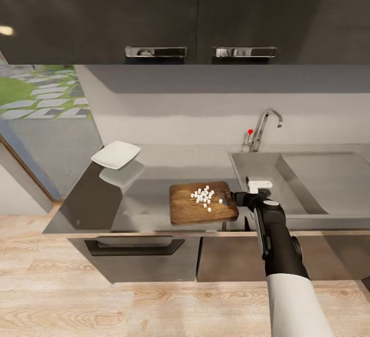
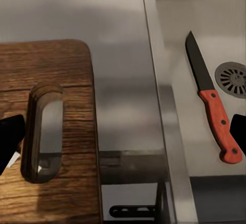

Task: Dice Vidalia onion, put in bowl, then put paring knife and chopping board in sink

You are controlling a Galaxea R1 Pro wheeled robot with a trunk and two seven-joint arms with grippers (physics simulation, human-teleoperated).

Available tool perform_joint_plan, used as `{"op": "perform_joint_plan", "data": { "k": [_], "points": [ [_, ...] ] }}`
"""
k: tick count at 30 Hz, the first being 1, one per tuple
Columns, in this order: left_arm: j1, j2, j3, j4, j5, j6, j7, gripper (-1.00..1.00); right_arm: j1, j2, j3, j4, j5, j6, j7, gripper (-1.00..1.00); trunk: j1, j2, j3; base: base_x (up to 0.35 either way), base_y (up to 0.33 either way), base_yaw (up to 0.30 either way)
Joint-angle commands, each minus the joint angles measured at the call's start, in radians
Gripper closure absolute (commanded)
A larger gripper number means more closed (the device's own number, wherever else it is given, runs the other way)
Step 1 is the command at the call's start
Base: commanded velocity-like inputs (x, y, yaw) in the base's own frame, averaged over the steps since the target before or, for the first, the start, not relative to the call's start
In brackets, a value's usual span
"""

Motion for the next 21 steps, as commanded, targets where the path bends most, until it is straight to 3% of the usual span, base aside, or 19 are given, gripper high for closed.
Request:
{"op": "perform_joint_plan", "data": {
  "k": [1, 21],
  "points": [
    [0.000, 0.001, -0.006, -0.001, 0.009, -0.002, 0.005, -1.00, -0.001, 0.001, -0.003, -0.001, 0.011, 0.003, 0.009, -1.00, 0.001, -0.002, -0.003, 0.001, 0.002, 0.000],
    [0.000, 0.001, -0.007, -0.003, 0.009, -0.002, 0.005, -1.00, -0.001, 0.002, -0.002, 0.001, 0.011, 0.003, 0.009, -1.00, 0.001, -0.002, -0.035, 0.046, -0.009, 0.000]
  ]
}}
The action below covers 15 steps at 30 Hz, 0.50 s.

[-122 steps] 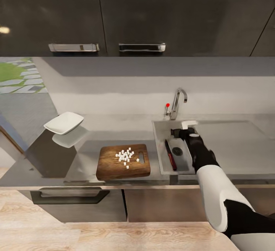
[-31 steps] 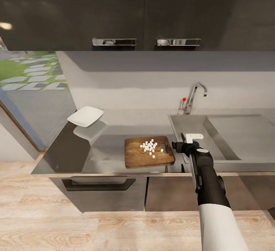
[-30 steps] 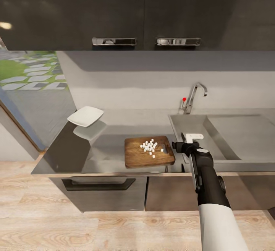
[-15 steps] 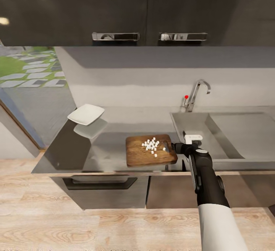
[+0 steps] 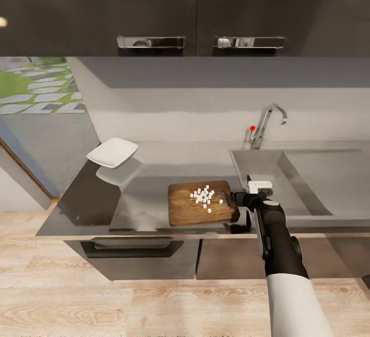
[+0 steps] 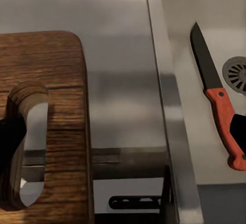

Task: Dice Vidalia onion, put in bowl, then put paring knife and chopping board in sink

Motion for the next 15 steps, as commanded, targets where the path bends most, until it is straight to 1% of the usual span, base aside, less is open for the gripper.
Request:
{"op": "perform_joint_plan", "data": {
  "k": [1, 13, 15],
  "points": [
    [0.000, 0.001, -0.006, -0.001, 0.009, -0.002, 0.005, -1.00, -0.001, 0.001, -0.003, -0.001, 0.011, 0.003, 0.009, -1.00, 0.001, -0.002, -0.003, 0.000, 0.000, 0.000],
    [0.000, 0.001, -0.006, -0.001, 0.009, -0.002, 0.004, -1.00, -0.001, 0.001, -0.003, -0.001, 0.011, 0.003, 0.009, -1.00, 0.001, -0.002, -0.022, 0.000, 0.000, 0.000],
    [0.000, 0.001, -0.006, -0.001, 0.009, -0.002, 0.005, -1.00, -0.001, 0.001, -0.003, -0.001, 0.011, 0.003, 0.009, -1.00, 0.001, -0.002, -0.025, 0.000, 0.060, 0.000]
  ]
}}
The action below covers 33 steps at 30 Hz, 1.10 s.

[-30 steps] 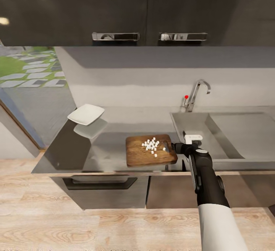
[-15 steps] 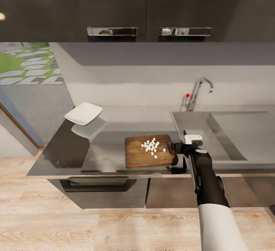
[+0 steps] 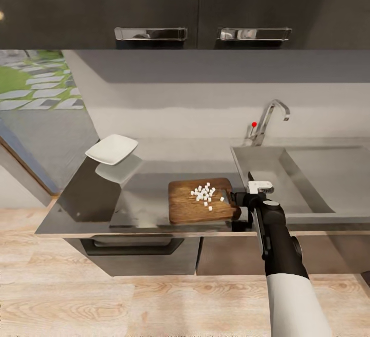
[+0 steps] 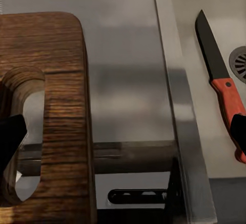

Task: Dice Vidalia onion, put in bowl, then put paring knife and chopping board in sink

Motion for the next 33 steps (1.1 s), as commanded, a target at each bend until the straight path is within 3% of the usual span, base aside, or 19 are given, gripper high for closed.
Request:
{"op": "perform_joint_plan", "data": {
  "k": [1, 33],
  "points": [
    [0.000, 0.001, -0.006, -0.001, 0.009, -0.002, 0.005, -1.00, -0.001, 0.001, -0.003, -0.002, 0.010, 0.004, 0.009, -1.00, 0.001, -0.002, -0.003, 0.000, 0.083, 0.000],
    [0.000, 0.001, -0.006, 0.000, 0.009, -0.002, 0.005, -1.00, -0.001, 0.001, -0.003, -0.002, 0.010, 0.004, 0.009, -1.00, 0.001, -0.002, -0.054, 0.000, 0.009, 0.000]
  ]
}}
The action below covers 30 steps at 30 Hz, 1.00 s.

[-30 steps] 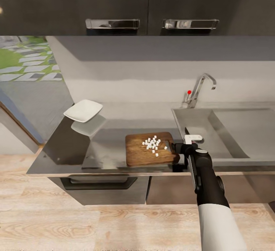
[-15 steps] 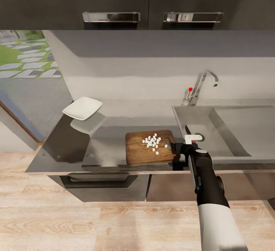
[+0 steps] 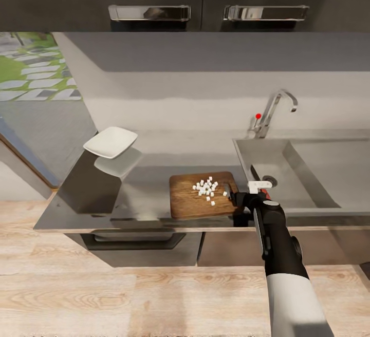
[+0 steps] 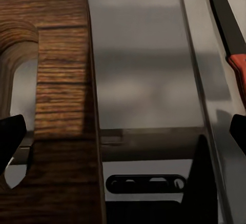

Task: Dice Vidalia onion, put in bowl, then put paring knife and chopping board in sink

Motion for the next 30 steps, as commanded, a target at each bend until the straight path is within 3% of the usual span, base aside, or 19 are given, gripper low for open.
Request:
{"op": "perform_joint_plan", "data": {
  "k": [1, 17, 18, 30],
  "points": [
    [0.000, 0.001, -0.006, -0.001, 0.009, -0.002, 0.005, -1.00, -0.001, 0.001, -0.003, -0.001, 0.011, 0.003, 0.009, -1.00, 0.001, -0.002, -0.003, 0.000, 0.000, 0.000],
    [0.000, 0.001, -0.006, -0.001, 0.009, -0.002, 0.005, -1.00, -0.001, 0.001, -0.002, -0.001, 0.011, 0.003, 0.009, -1.00, 0.001, -0.002, -0.008, 0.000, 0.000, 0.000],
    [0.000, 0.001, -0.006, -0.001, 0.009, -0.002, 0.005, -1.00, -0.001, 0.001, -0.002, -0.001, 0.011, 0.003, 0.009, 1.00, 0.001, -0.002, -0.008, 0.000, 0.000, 0.000],
    [0.000, 0.001, -0.006, -0.001, 0.009, -0.002, 0.005, -1.00, -0.001, 0.001, -0.002, -0.001, 0.011, 0.003, 0.011, 1.00, 0.001, -0.002, -0.008, 0.000, 0.000, 0.000]
  ]
}}
